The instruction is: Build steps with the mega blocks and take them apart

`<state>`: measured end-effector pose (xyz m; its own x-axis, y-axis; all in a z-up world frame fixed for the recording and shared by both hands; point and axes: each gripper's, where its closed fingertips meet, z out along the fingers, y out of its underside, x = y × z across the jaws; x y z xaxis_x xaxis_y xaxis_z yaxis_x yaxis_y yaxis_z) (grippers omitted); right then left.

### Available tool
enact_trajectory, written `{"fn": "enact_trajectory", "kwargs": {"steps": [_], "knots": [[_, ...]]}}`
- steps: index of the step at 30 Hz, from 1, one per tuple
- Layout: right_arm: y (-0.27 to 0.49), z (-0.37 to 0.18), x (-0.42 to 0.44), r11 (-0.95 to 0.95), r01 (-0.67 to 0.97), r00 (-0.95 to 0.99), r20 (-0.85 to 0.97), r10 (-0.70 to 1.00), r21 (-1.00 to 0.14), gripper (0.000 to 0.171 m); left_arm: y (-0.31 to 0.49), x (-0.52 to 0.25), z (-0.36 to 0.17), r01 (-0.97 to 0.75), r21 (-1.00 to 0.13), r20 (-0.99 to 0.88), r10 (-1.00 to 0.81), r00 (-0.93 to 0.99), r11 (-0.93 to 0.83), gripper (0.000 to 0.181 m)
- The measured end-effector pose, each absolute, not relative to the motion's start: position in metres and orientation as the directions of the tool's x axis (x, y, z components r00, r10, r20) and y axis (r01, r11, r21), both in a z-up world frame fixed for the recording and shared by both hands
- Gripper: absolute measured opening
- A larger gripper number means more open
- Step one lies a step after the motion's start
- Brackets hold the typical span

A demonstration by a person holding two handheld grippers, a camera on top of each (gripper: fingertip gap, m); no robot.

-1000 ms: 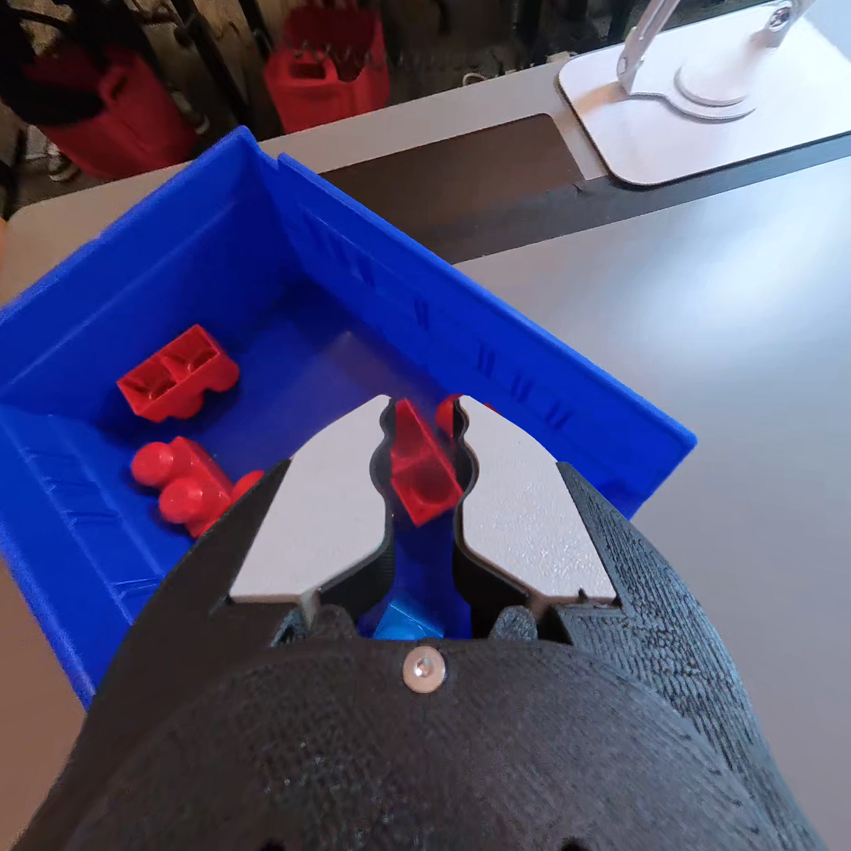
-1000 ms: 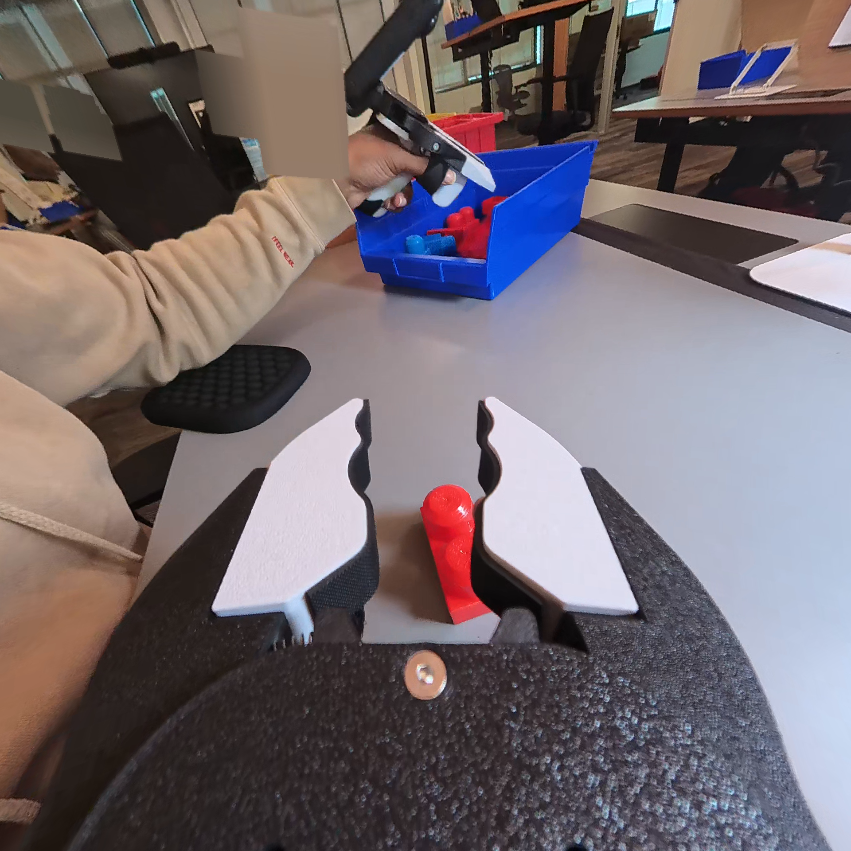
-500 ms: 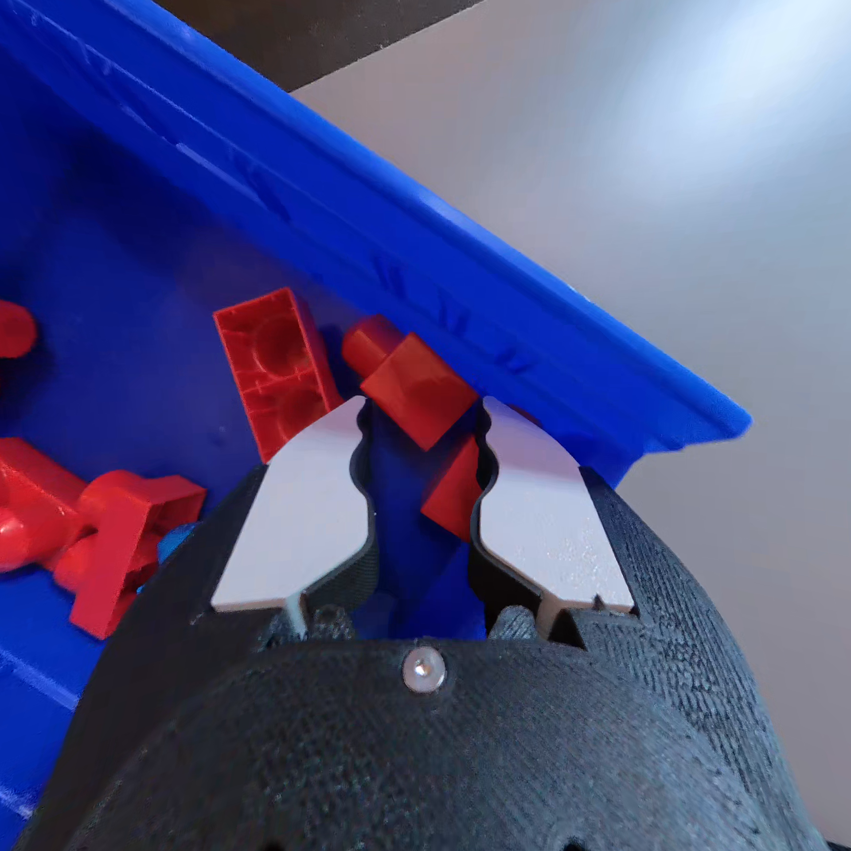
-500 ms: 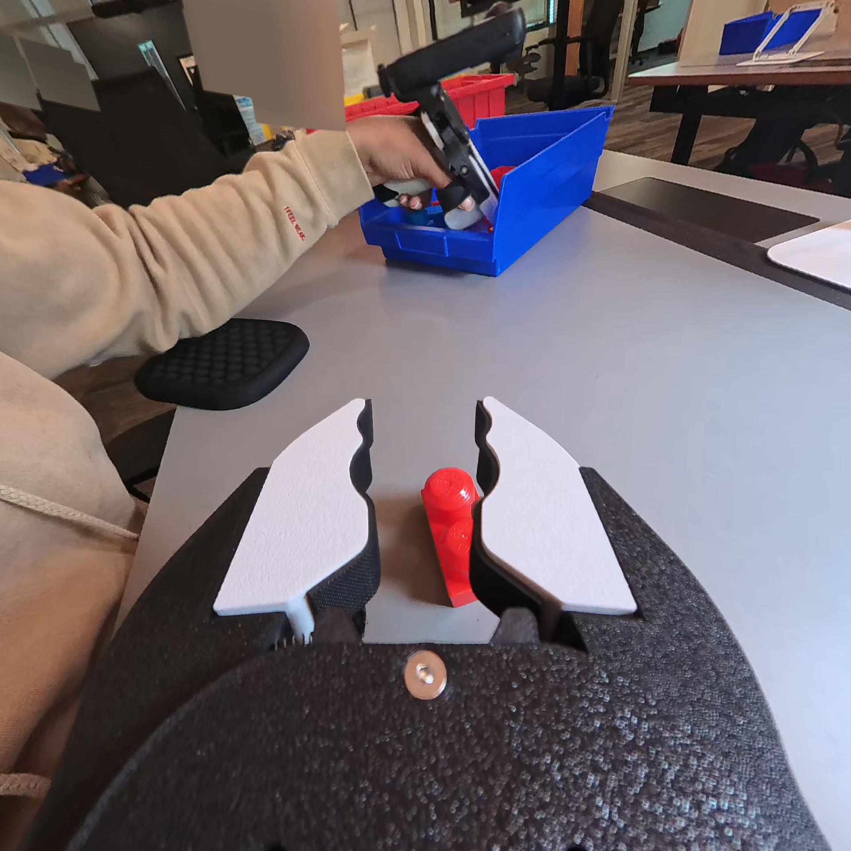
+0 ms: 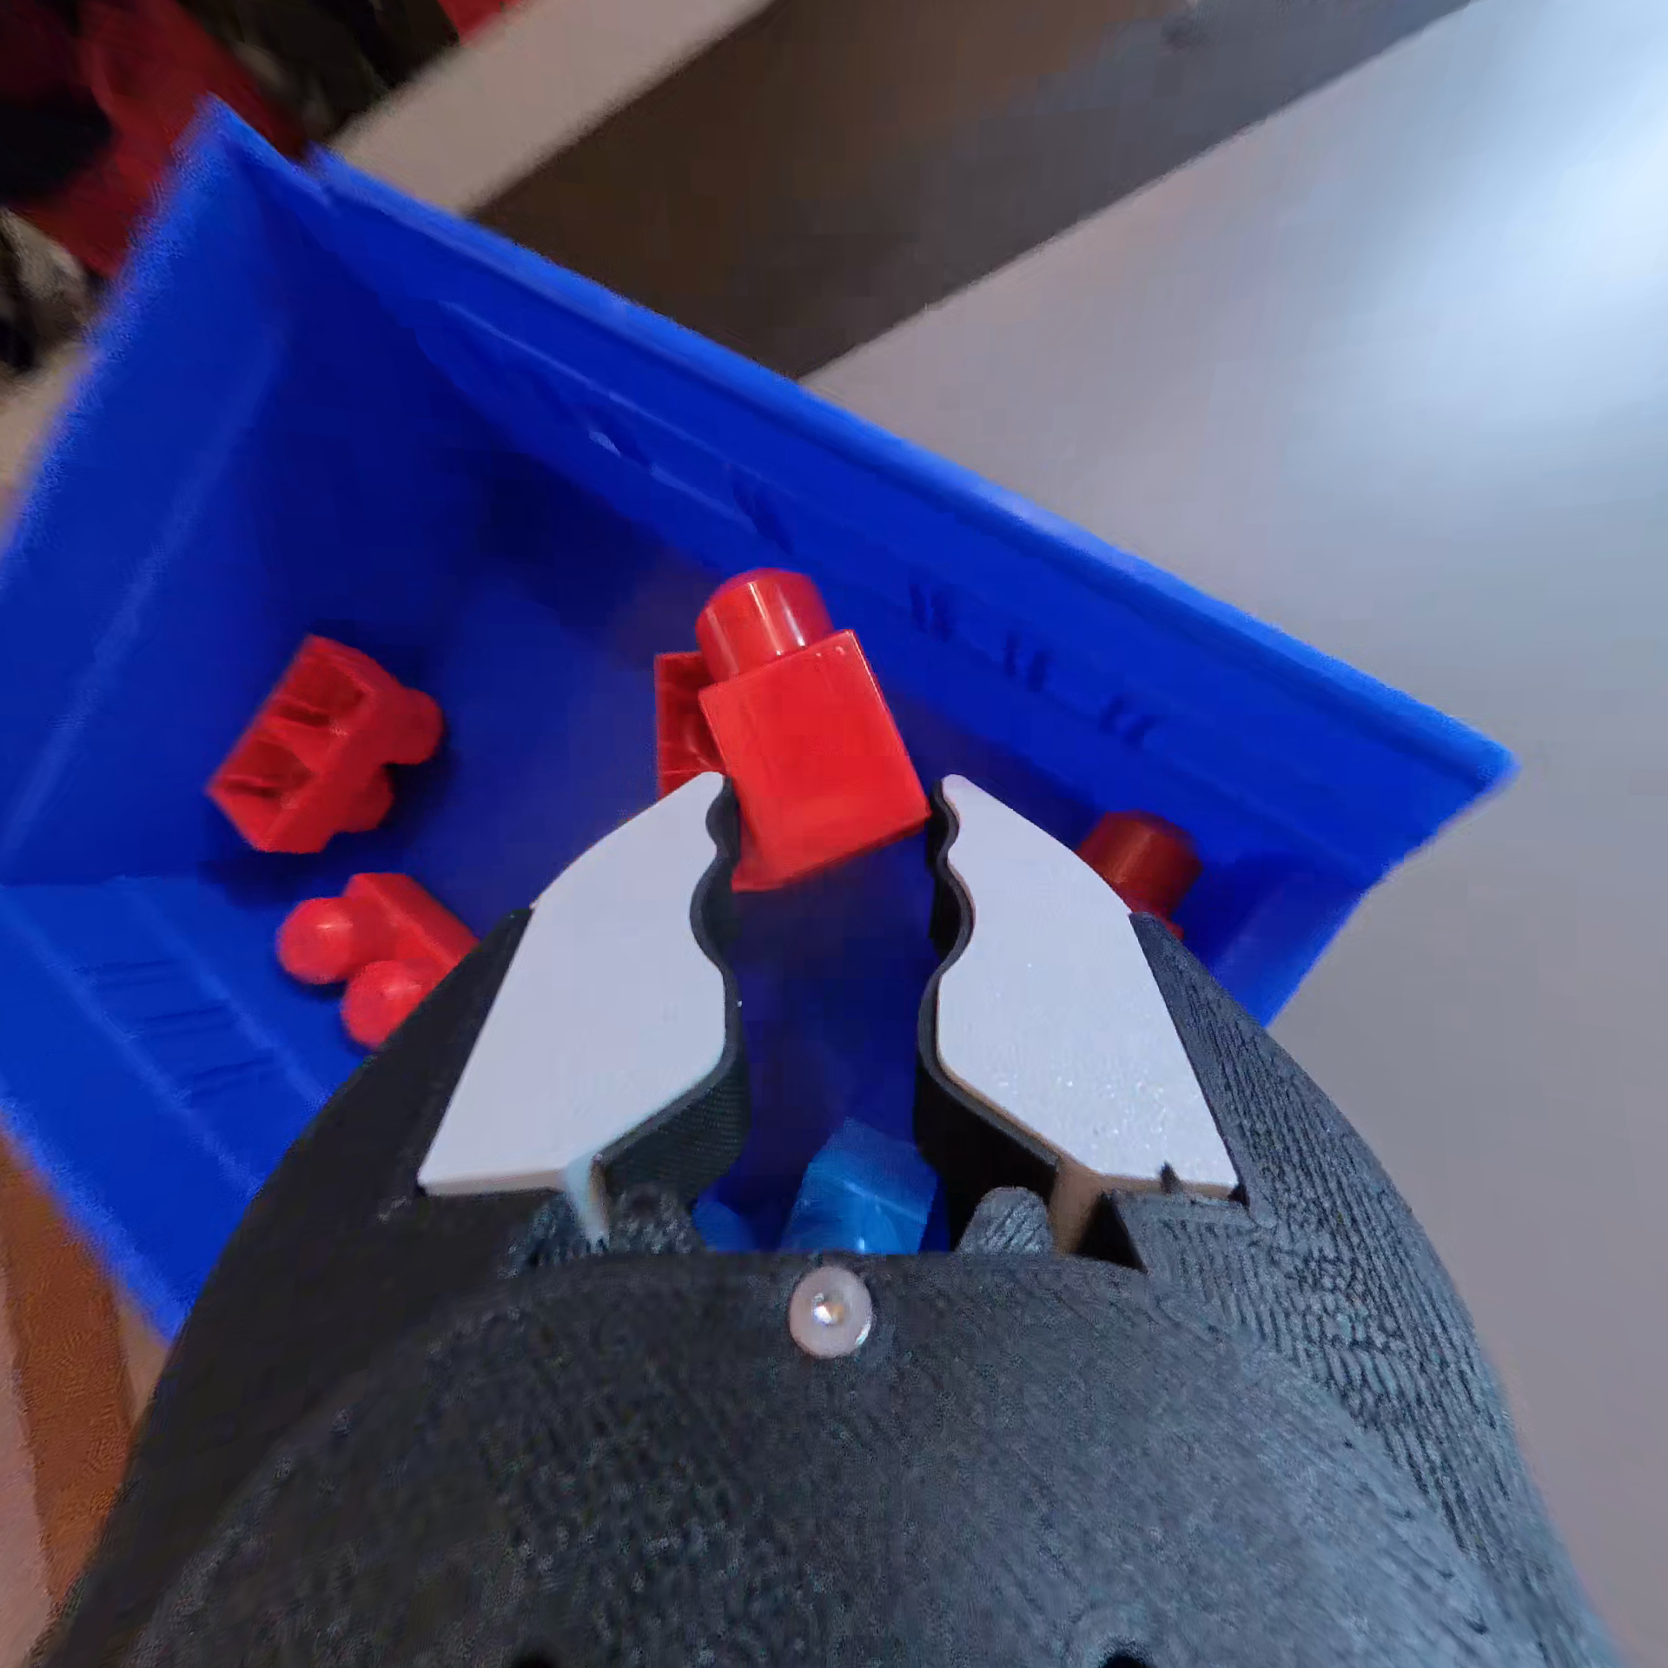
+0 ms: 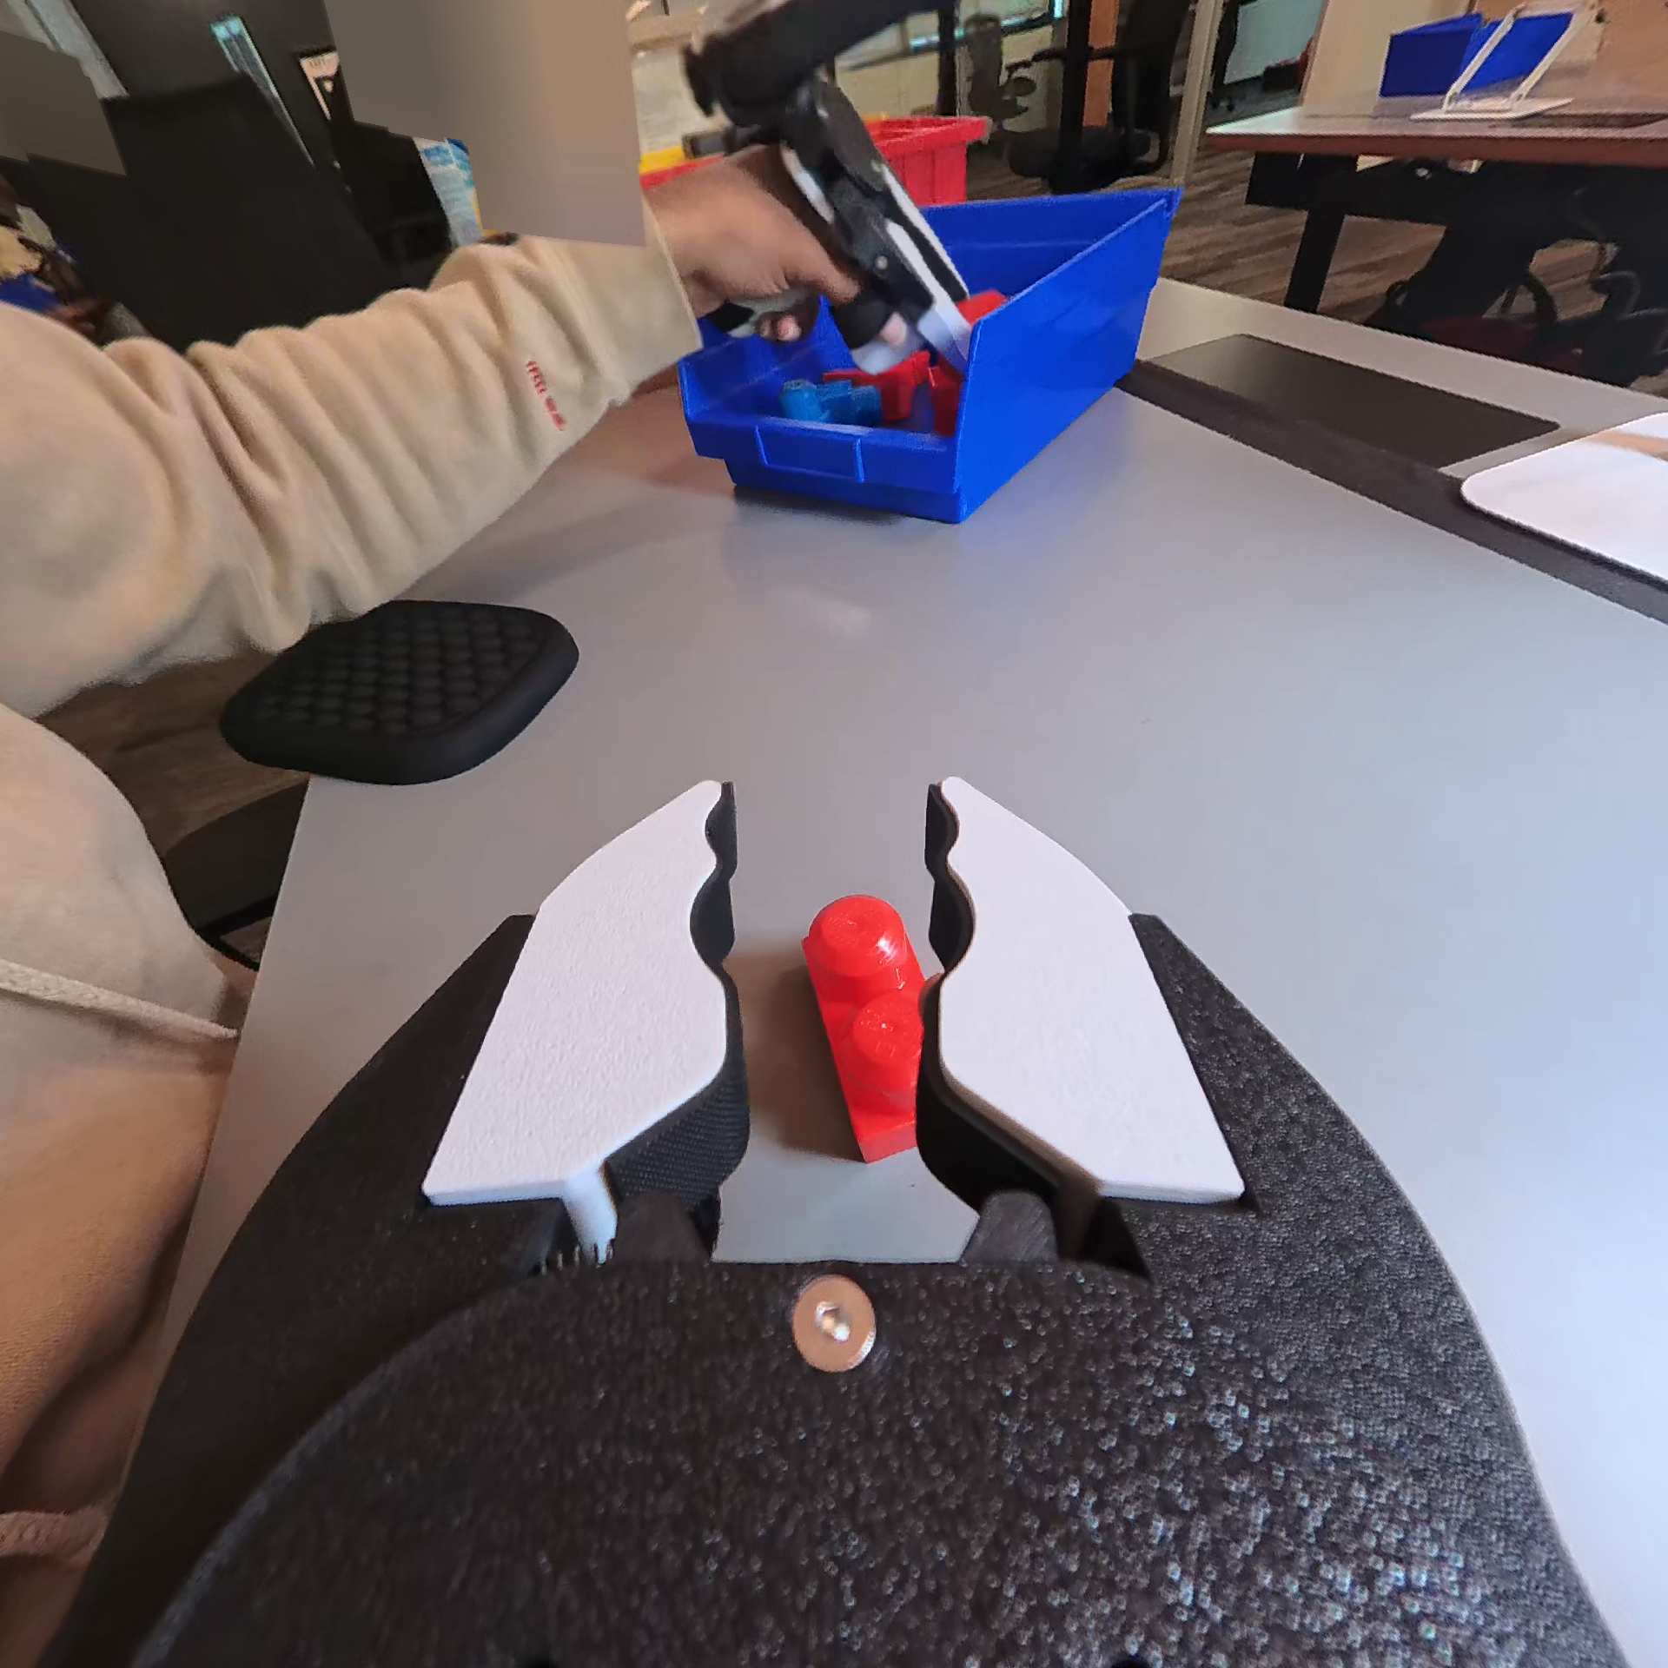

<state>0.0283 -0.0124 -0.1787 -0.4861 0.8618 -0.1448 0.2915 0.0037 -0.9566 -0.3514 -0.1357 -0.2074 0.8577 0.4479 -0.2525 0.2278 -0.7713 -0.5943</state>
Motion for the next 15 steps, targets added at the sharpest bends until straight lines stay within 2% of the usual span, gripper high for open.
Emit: {"fn": "enact_trajectory", "kwargs": {"steps": [4, 8, 12, 15], "knots": [[-0.012, -0.175, 0.028, -0.028, 0.274, -0.494, -0.166, 0.854, -0.961, 0.04, -0.119, -0.299, -0.147, -0.048, -0.755, -0.334, 0.32, 0.887, -0.654, 0.041], [-0.02, -0.165, 0.032, -0.066, 0.226, -0.547, -0.183, 0.817, -0.972, 0.042, -0.083, -0.167, -0.117, -0.299, -0.878, -0.298, -0.061, 0.953, -0.374, 0.04], [-0.037, -0.153, 0.04, -0.09, 0.167, -0.632, -0.176, 0.755, -0.982, 0.05, -0.067, -0.027, -0.129, -0.312, -0.94, -0.219, -0.459, 0.861, -0.136, 0.04], [-0.052, -0.152, 0.047, -0.075, 0.168, -0.692, -0.171, 0.701, -0.983, 0.058, -0.06, 0.036, -0.153, -0.299, -0.947, -0.167, -0.617, 0.769, -0.115, 0.04]]}}
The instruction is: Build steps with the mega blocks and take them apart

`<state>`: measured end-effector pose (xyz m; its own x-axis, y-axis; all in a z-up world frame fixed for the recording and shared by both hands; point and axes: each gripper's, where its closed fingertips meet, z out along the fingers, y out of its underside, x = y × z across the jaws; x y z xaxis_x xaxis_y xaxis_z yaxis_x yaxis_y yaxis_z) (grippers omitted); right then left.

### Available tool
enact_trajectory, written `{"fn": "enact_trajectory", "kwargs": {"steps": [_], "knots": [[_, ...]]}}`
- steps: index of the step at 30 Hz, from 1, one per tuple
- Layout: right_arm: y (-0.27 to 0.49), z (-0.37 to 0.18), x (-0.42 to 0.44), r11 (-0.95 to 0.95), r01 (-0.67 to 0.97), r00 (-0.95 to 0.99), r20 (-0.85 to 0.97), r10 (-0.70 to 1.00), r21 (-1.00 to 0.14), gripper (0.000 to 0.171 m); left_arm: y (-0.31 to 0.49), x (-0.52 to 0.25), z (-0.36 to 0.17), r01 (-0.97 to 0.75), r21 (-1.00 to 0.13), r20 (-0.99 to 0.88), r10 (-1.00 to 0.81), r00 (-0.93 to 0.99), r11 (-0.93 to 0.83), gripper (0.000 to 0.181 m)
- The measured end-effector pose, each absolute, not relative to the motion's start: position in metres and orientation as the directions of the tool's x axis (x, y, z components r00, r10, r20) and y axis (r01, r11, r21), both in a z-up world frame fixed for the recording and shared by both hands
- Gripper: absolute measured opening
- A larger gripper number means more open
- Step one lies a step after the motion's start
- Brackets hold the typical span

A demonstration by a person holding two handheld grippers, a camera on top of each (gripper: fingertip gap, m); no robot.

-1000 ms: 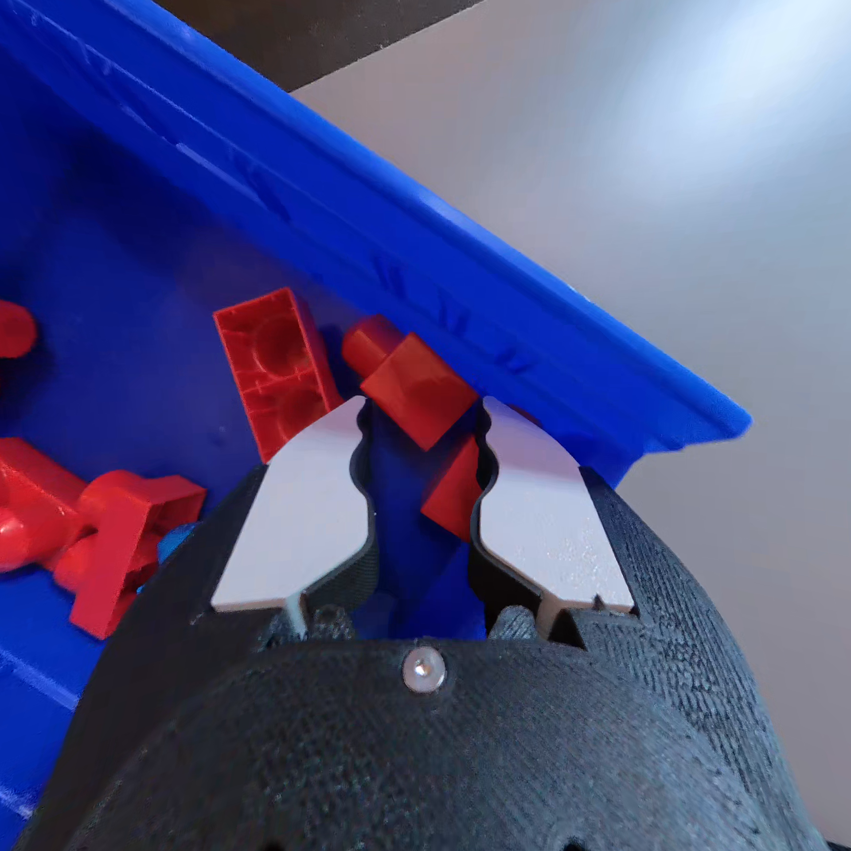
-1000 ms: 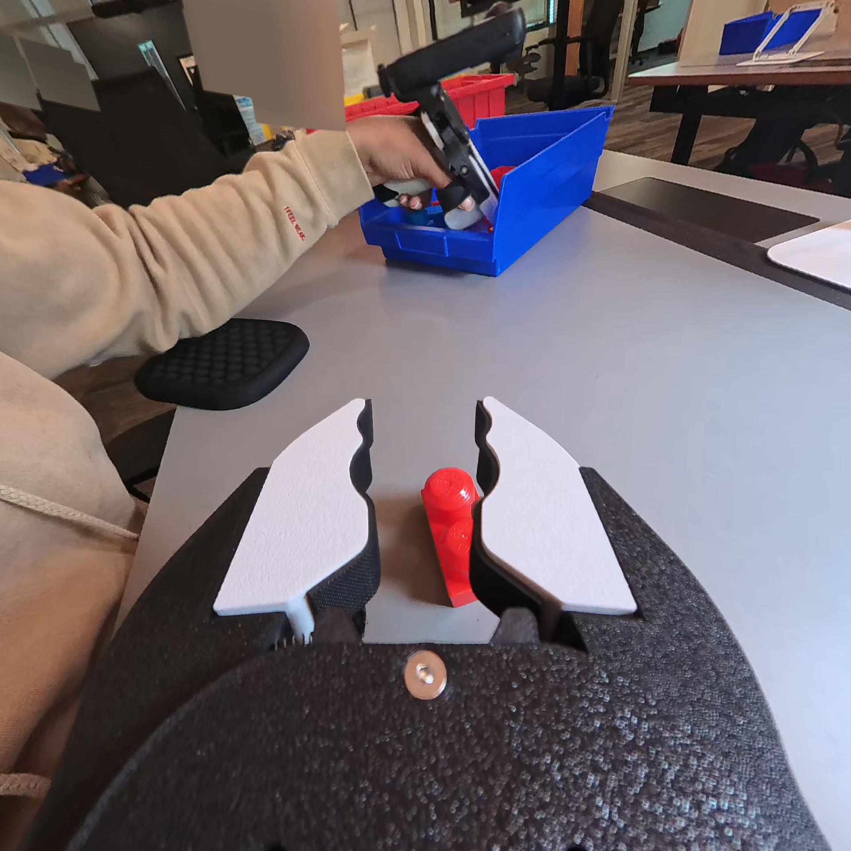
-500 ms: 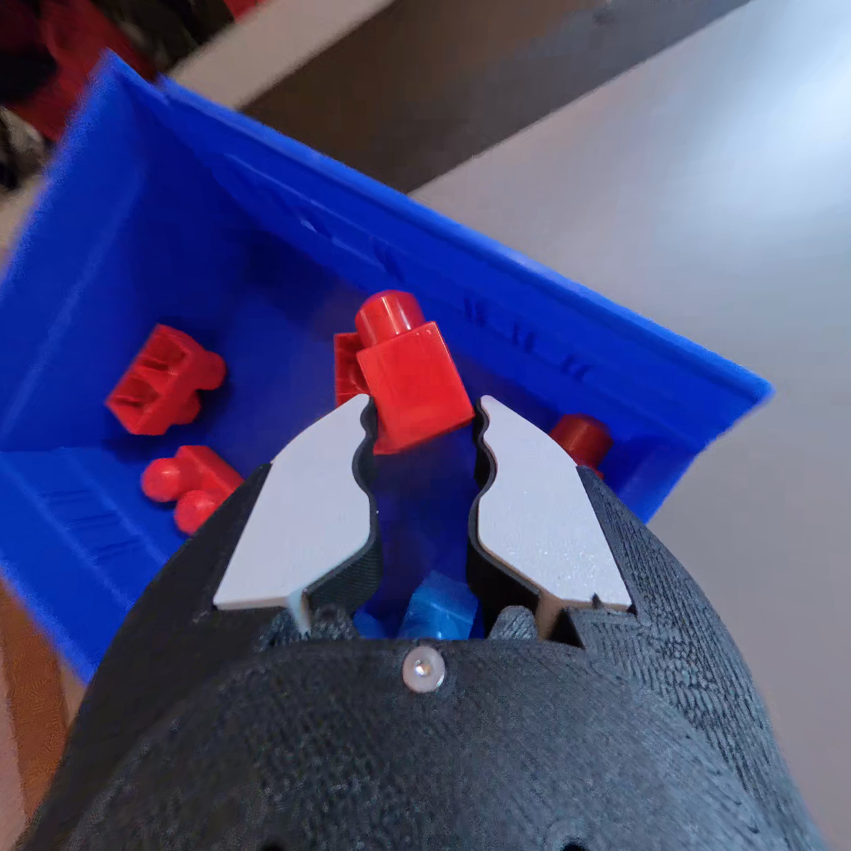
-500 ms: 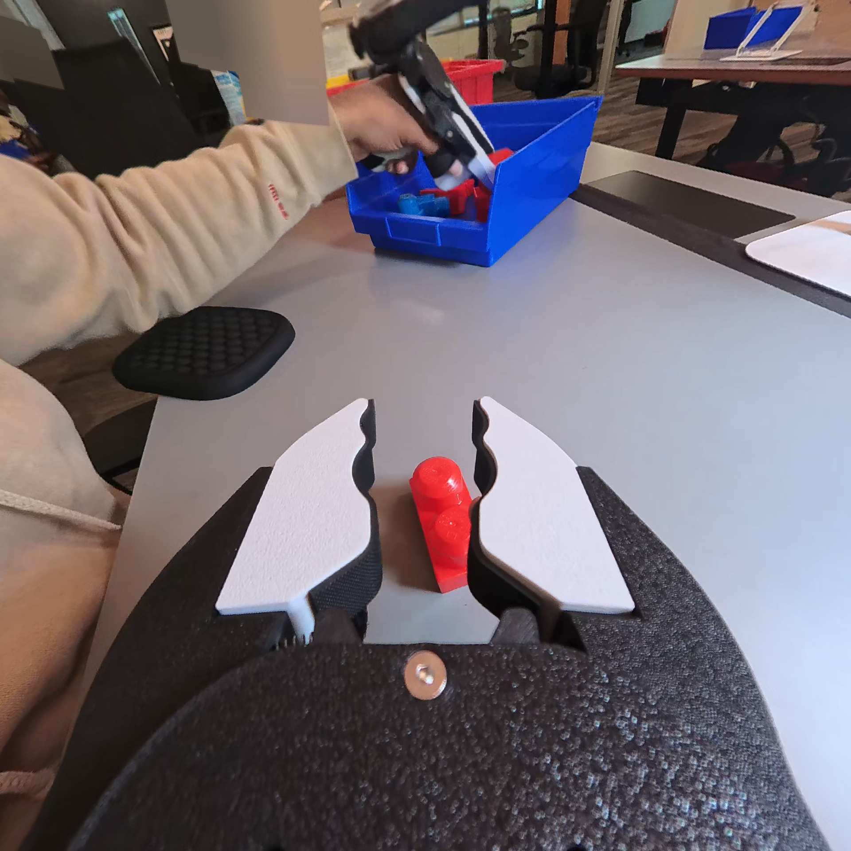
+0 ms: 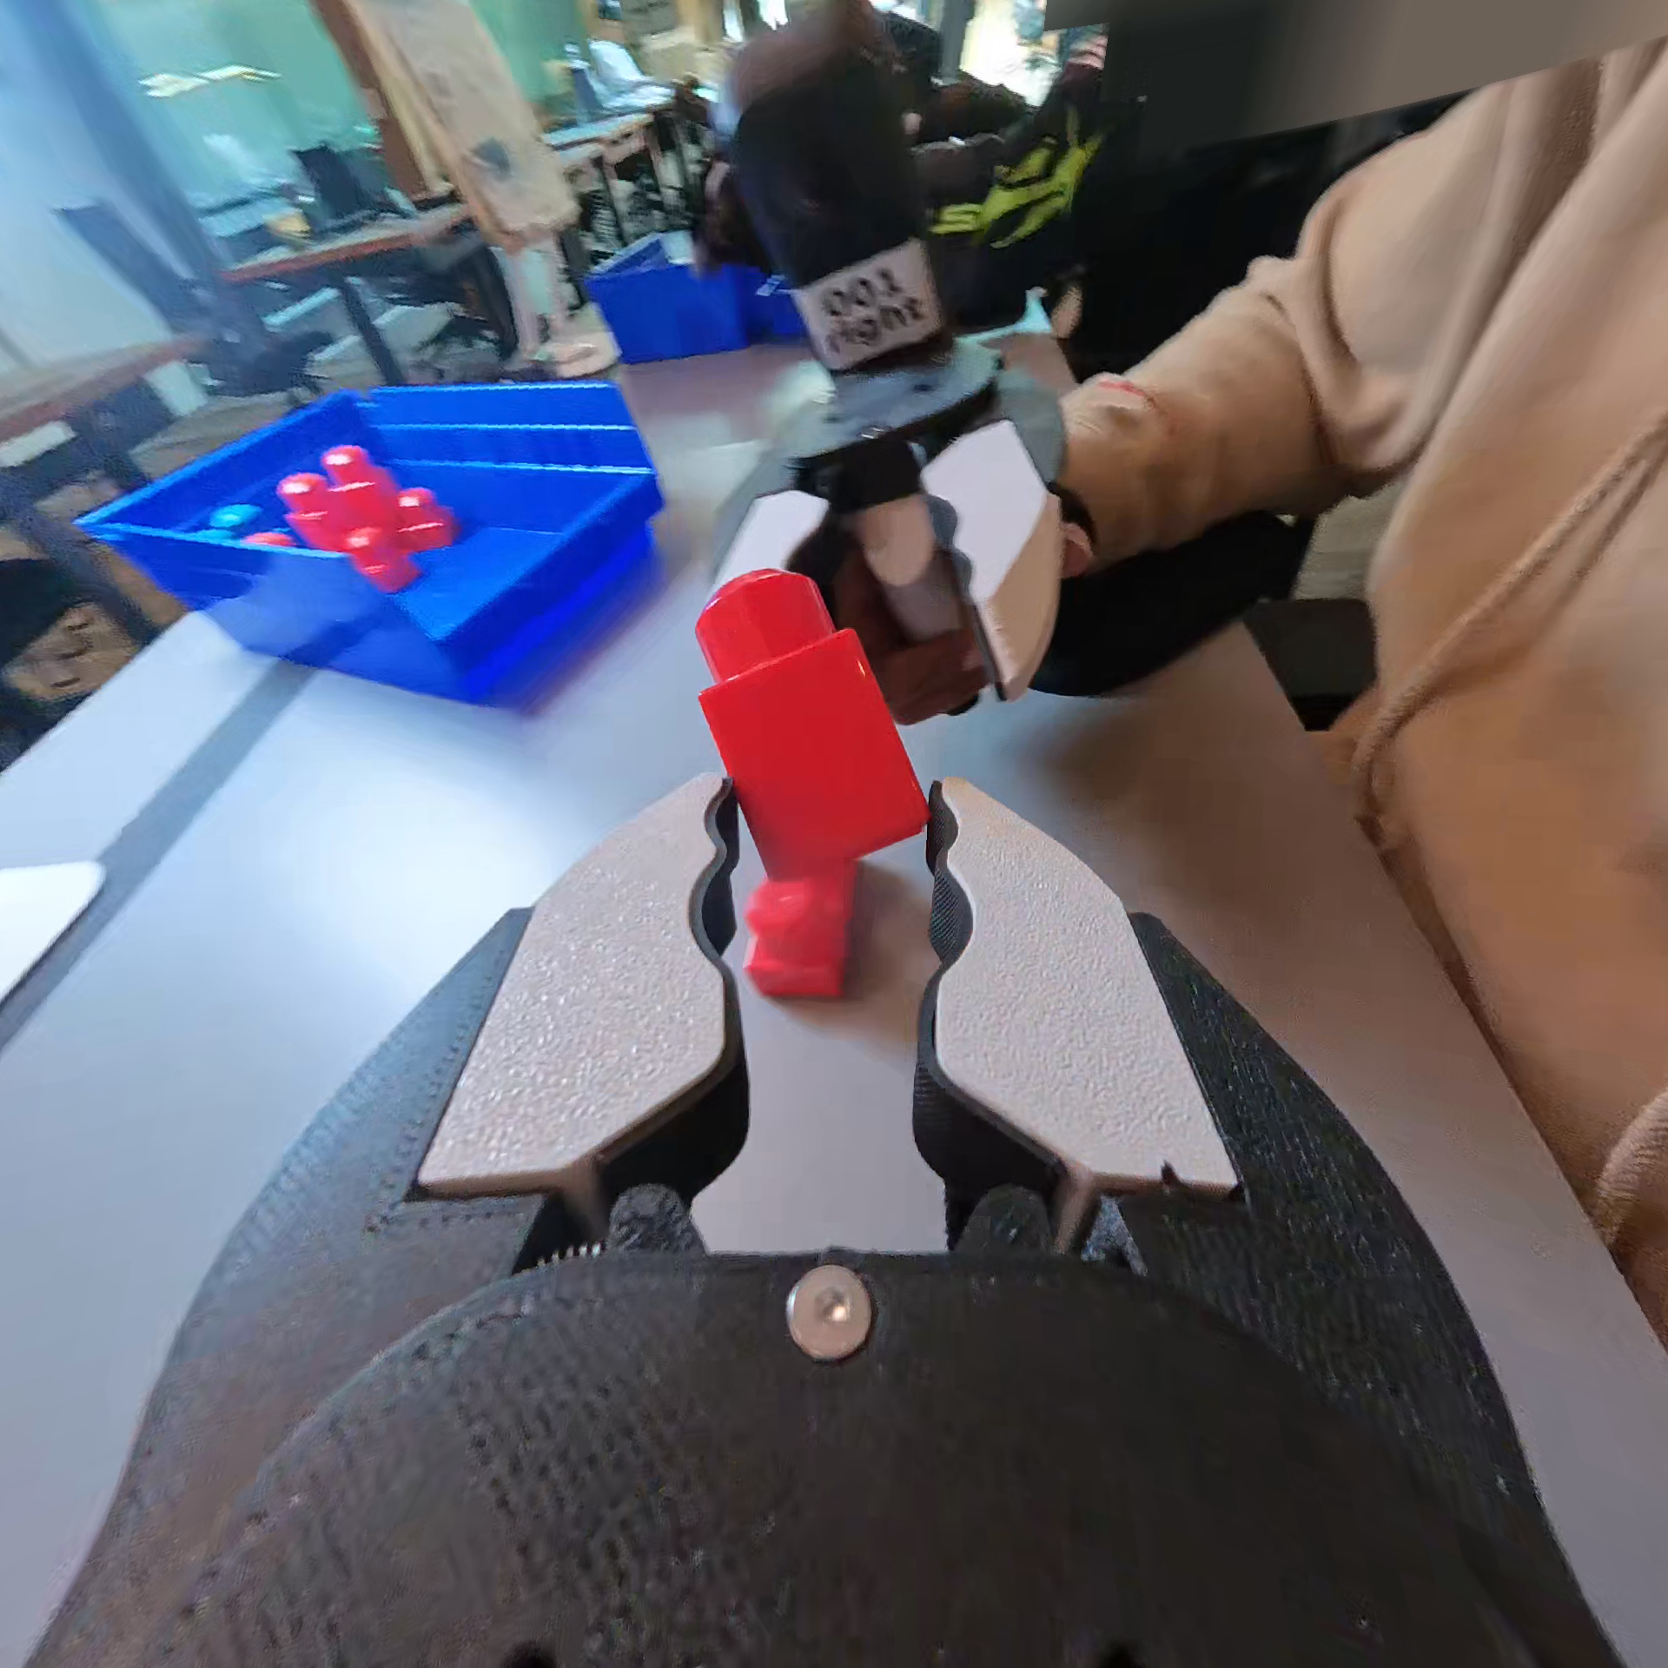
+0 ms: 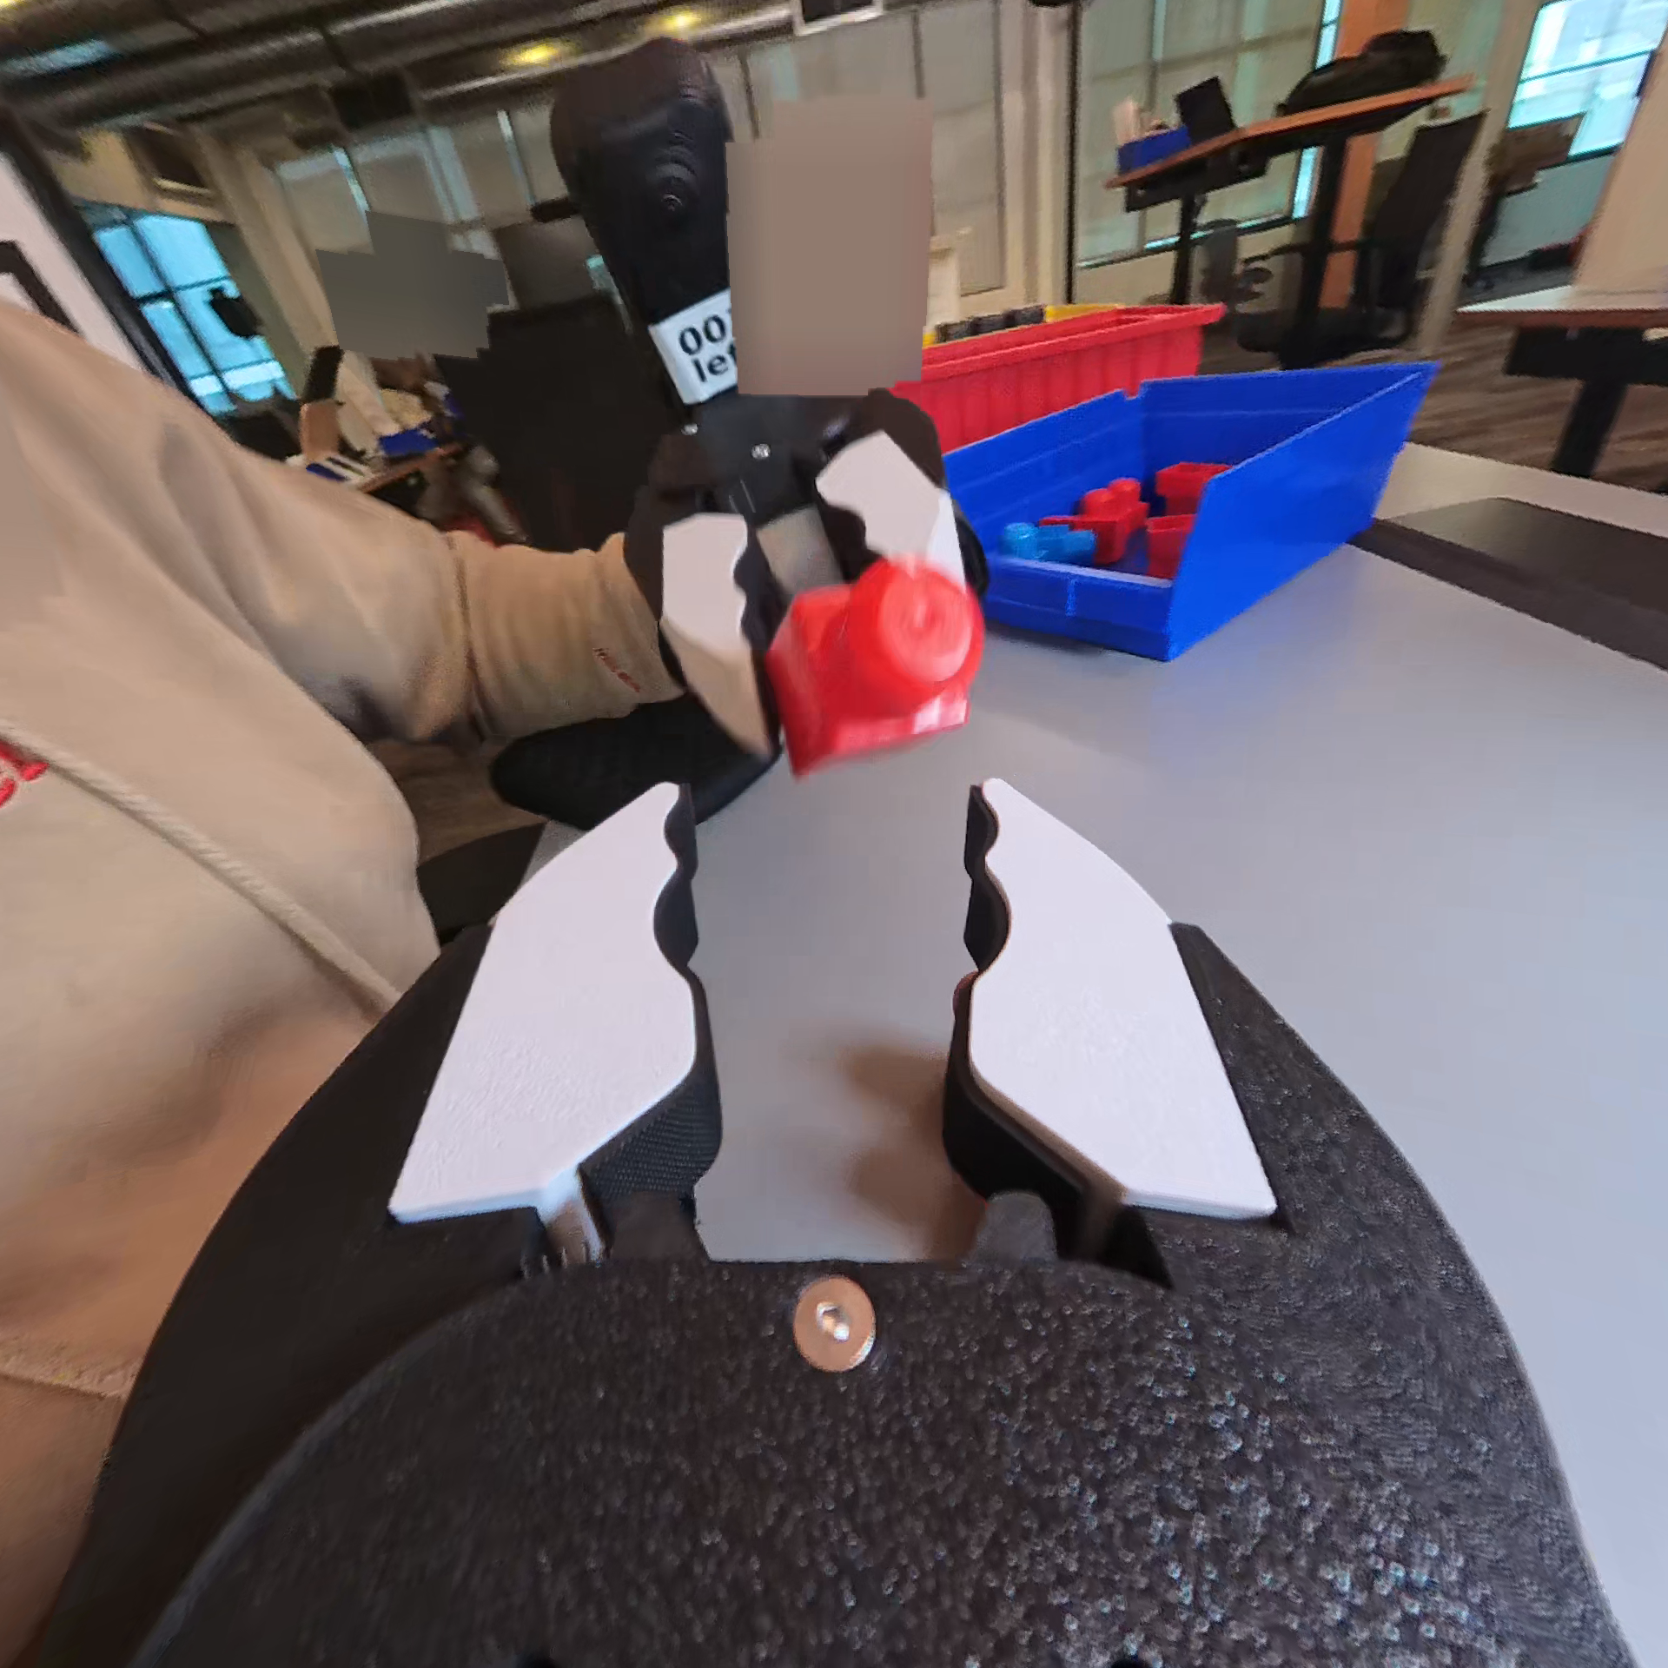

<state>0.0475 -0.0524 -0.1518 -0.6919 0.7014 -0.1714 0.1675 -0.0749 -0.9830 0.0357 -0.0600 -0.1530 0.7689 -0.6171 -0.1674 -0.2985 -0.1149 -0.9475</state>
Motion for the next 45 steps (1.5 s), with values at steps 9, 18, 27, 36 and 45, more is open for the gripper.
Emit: {"fn": "enact_trajectory", "kwargs": {"steps": [9, 18, 27, 36, 45], "knots": [[-0.032, -0.162, 0.046, 0.071, 0.199, -0.649, -0.077, 0.757, -0.977, 0.035, -0.046, 0.036, -0.199, -0.243, -0.934, -0.038, -0.6, 0.799, -0.263, 0.04], [0.067, -0.204, 0.039, 0.263, 0.443, -0.383, 0.084, 0.92, -0.857, 0.035, -0.032, 0.026, -0.264, -0.43, -0.779, -0.126, -0.558, 0.82, -0.456, 0.056], [0.085, -0.235, 0.039, 0.377, 0.586, -0.316, 0.227, 0.921, -0.717, 0.045, -0.021, 0.027, -0.266, -0.493, -0.738, -0.199, -0.549, 0.812, -0.461, 0.035], [-0.024, -0.203, 0.056, 0.525, 0.26, -0.656, 0.251, 0.712, -0.81, 0.059, -0.04, 0.058, -0.204, -0.468, -0.848, -0.217, -0.642, 0.736, -0.25, 0.034], [-0.049, -0.2, 0.053, 0.401, 0.18, -0.712, 0.162, 0.683, -0.898, 0.037, -0.05, 0.062, -0.161, -0.242, -0.964, -0.117, -0.642, 0.758, -0.11, 0.035]]}}
